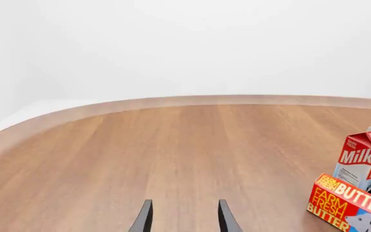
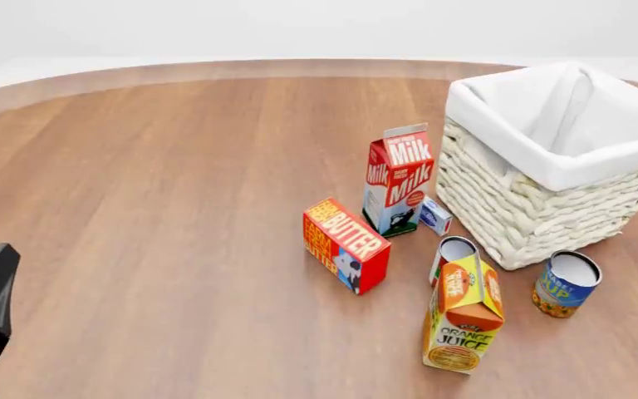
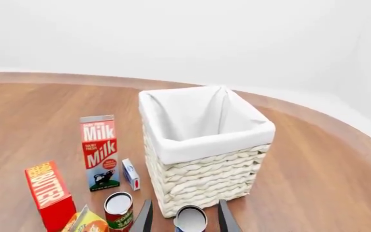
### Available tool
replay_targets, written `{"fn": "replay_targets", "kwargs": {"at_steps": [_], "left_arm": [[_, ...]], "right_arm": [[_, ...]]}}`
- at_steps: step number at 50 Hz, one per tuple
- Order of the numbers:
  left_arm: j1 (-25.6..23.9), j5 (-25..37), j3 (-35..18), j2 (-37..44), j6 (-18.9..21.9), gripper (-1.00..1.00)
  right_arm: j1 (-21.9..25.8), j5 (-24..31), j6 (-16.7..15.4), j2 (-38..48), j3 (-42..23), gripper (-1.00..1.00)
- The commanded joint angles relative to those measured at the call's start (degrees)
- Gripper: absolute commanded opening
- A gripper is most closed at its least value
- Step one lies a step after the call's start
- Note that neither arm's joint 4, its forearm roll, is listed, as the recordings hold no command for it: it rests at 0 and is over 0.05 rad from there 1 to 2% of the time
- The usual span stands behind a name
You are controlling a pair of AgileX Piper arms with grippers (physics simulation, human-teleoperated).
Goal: Pick up the alphabet soup, and put it in the basket.
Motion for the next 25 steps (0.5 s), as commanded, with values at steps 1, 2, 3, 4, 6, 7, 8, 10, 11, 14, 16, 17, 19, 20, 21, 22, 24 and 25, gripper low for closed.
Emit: {"fn": "replay_targets", "kwargs": {"at_steps": [1,2,3,4,6,7,8,10,11,14,16,17,19,20,21,22,24,25], "left_arm": [[0.0,0.0,0.0,0.0,0.0,1.0],[0.0,0.0,0.0,0.0,0.0,1.0],[0.0,0.0,0.0,0.0,0.0,1.0],[0.0,0.0,0.0,0.0,0.0,1.0],[0.0,0.0,0.0,0.0,0.0,1.0],[0.0,0.0,0.0,0.0,0.0,1.0],[0.0,0.0,0.0,0.0,0.0,1.0],[0.0,0.0,0.0,0.0,0.0,1.0],[0.0,0.0,0.0,0.0,0.0,1.0],[0.0,0.0,0.0,0.0,0.0,1.0],[0.0,0.0,0.0,0.0,0.0,1.0],[0.0,0.0,0.0,0.0,0.0,1.0],[0.0,0.0,0.0,0.0,0.0,1.0],[0.0,0.0,0.0,0.0,0.0,1.0],[0.0,0.0,0.0,0.0,0.0,1.0],[0.0,0.0,0.0,0.0,0.0,1.0],[0.0,0.0,0.0,0.0,0.0,1.0],[0.0,0.0,0.0,0.0,0.0,1.0]], "right_arm": [[-0.5,1.7,-1.4,0.3,-0.5,1.0],[-0.7,1.7,-1.5,0.3,-0.5,1.0],[-0.7,1.7,-1.5,0.3,-0.5,1.0],[-1.0,1.6,-1.6,0.5,-0.4,1.0],[-1.1,1.7,-1.5,0.5,-0.2,1.0],[-1.3,1.6,-1.8,0.7,0.0,1.0],[-1.4,1.5,-1.9,0.9,0.1,1.0],[-1.5,1.4,-2.3,1.0,0.4,1.0],[-1.5,1.4,-2.4,1.1,0.6,1.0],[-1.5,1.3,-2.8,1.2,0.8,1.0],[-1.6,1.3,-3.0,1.2,1.1,1.0],[-1.8,1.3,-3.1,1.1,1.2,1.0],[-2.0,1.2,-3.5,1.3,1.7,1.0],[-2.0,1.1,-3.5,1.3,1.8,1.0],[-2.1,1.0,-3.5,1.4,2.0,1.0],[-2.1,0.8,-3.7,1.6,2.3,1.0],[-2.3,0.3,-4.0,2.0,2.8,1.0],[-2.3,0.3,-4.0,2.0,2.8,1.0]]}}
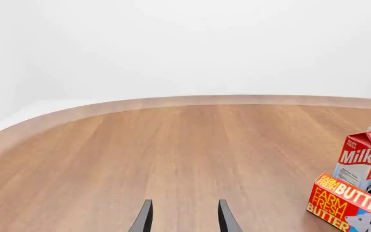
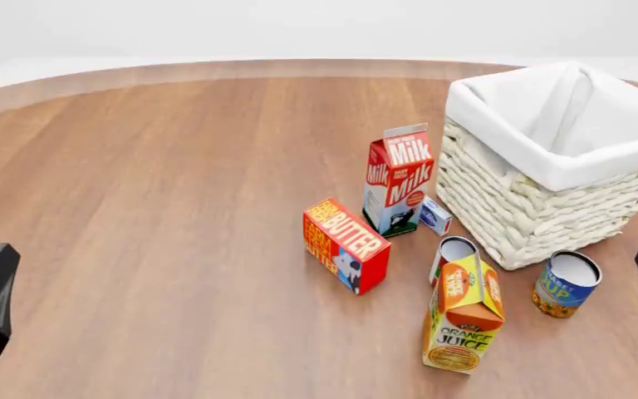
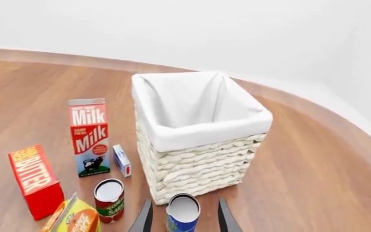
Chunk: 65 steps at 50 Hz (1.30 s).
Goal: Pick up the alphabet soup, and put it in the basket.
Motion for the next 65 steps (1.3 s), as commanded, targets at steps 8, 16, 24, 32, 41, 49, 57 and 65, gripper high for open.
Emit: {"fn": "replay_targets", "kwargs": {"at_steps": [8,16,24,32,41,49,57,65], "left_arm": [[0.0,0.0,0.0,0.0,0.0,1.0],[0.0,0.0,0.0,0.0,0.0,1.0],[0.0,0.0,0.0,0.0,0.0,1.0],[0.0,0.0,0.0,0.0,0.0,1.0],[0.0,0.0,0.0,0.0,0.0,1.0],[0.0,0.0,0.0,0.0,0.0,1.0],[0.0,0.0,0.0,0.0,0.0,1.0],[0.0,0.0,0.0,0.0,0.0,1.0]], "right_arm": [[-1.3,-1.7,-1.7,1.6,2.8,1.0],[-1.3,-3.8,-1.3,3.1,4.3,1.0],[-0.9,-7.4,-1.1,5.9,6.0,1.0],[-1.1,-9.5,-0.7,7.5,7.5,1.0],[-1.1,-13.6,-0.4,11.0,9.0,1.0],[-1.2,-16.7,-0.1,14.3,9.4,1.0],[-1.4,-19.5,0.2,17.8,9.4,1.0],[-1.3,-24.2,0.6,23.2,9.5,1.0]]}}
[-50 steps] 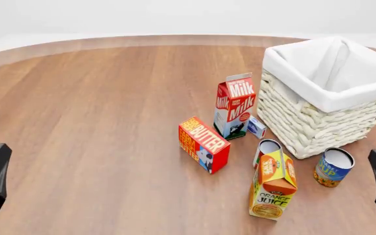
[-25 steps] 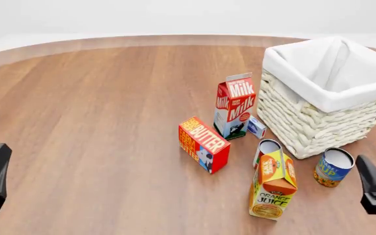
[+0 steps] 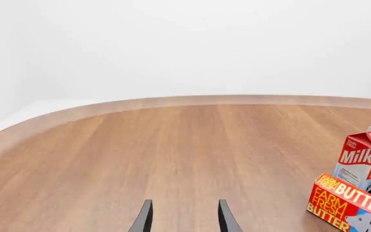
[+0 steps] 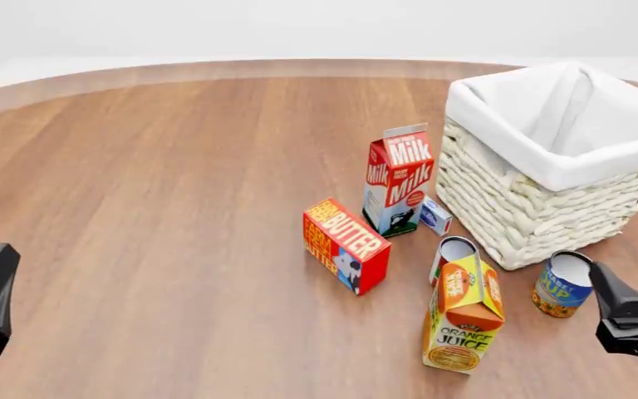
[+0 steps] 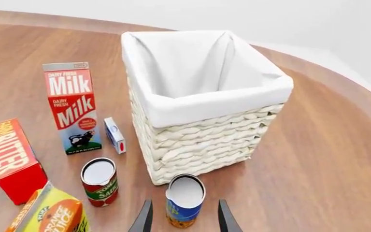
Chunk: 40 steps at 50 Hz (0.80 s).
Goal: Pick up the alphabet soup, and put it in the basket.
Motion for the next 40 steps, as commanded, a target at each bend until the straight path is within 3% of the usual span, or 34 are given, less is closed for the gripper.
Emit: {"fn": "replay_targets", "kwargs": {"at_steps": [1,40], "left_arm": [[0.0,0.0,0.0,0.0,0.0,1.0],[0.0,0.0,0.0,0.0,0.0,1.0]], "right_arm": [[-0.1,-5.7,0.5,6.4,0.2,1.0],[-1.6,-15.8,1.6,19.4,0.2,1.0]]}}
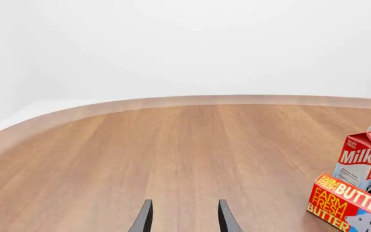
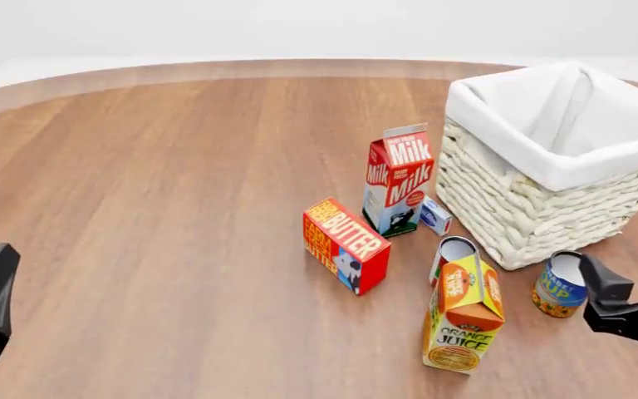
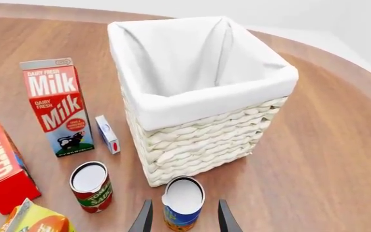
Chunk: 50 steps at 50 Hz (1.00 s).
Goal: Pick up the alphabet soup, and put it in the basket.
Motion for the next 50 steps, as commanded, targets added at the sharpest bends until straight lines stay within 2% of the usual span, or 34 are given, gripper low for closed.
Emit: {"fn": "replay_targets", "kwargs": {"at_steps": [1,18,41,50], "left_arm": [[0.0,0.0,0.0,0.0,0.0,1.0],[0.0,0.0,0.0,0.0,0.0,1.0],[0.0,0.0,0.0,0.0,0.0,1.0],[0.0,0.0,0.0,0.0,0.0,1.0]], "right_arm": [[-0.2,-3.1,0.2,4.0,0.0,1.0],[-0.7,-2.9,0.9,5.1,0.0,1.0],[-0.8,-12.5,1.3,15.8,0.0,1.0],[-0.7,-14.5,1.4,18.1,0.0,1.0]]}}
